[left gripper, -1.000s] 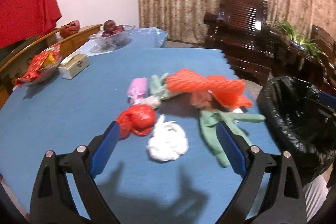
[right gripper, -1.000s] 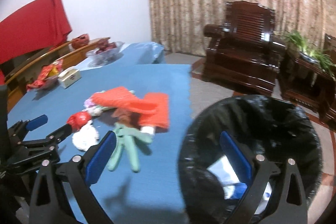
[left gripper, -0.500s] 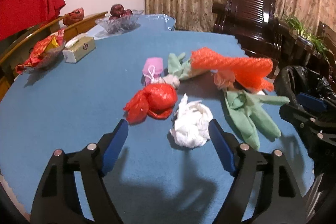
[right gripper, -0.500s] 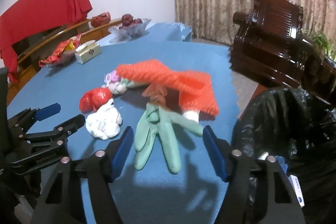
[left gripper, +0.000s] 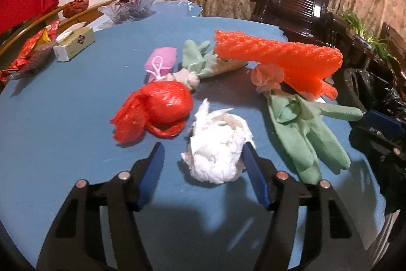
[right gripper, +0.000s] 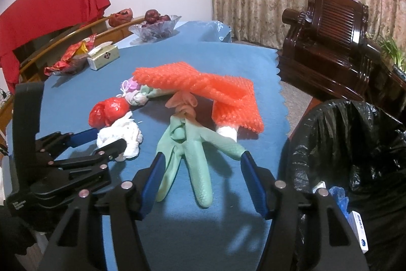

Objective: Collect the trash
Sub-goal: 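Grasp the white tissue with the left gripper while the right gripper grasps the green glove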

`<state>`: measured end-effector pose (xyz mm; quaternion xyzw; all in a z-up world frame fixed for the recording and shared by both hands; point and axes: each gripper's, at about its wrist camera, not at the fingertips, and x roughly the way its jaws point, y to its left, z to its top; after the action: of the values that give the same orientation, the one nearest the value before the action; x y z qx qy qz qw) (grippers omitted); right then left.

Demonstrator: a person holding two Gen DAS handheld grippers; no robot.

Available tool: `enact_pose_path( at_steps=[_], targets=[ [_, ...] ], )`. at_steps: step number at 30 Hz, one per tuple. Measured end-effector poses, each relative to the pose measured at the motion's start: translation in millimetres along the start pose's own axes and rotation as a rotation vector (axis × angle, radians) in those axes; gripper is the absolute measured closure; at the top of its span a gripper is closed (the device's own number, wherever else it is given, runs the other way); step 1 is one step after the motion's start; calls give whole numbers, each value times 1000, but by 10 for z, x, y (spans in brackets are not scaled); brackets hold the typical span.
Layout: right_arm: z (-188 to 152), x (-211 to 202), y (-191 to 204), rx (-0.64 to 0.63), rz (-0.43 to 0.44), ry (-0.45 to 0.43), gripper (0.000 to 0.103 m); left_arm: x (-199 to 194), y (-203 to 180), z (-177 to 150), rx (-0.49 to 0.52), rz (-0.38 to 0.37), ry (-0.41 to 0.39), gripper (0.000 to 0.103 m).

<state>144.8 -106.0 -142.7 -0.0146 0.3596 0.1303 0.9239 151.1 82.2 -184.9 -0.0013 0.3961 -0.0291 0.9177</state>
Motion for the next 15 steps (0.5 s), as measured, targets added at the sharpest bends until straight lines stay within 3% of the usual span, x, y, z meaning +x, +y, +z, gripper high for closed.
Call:
enact_pose_path(
  at_steps=[1, 3, 5, 9, 15],
  targets=[
    [-1, 5, 1, 0, 1, 1, 42, 9, -12, 9, -1, -16, 3, 49],
    [3, 14, 9, -2, 4, 2, 42, 9, -34, 5, -5, -46, 8, 66],
    [11, 27, 31, -7, 7, 1, 42, -6, -71, 1, 7, -67, 9, 72],
    [18, 43, 65, -11, 5, -1, 42, -50, -60, 0, -5, -73, 2, 80],
    [44, 75, 130, -27, 7, -8, 42, -219, 31, 18, -29, -59, -27, 82]
  ],
)
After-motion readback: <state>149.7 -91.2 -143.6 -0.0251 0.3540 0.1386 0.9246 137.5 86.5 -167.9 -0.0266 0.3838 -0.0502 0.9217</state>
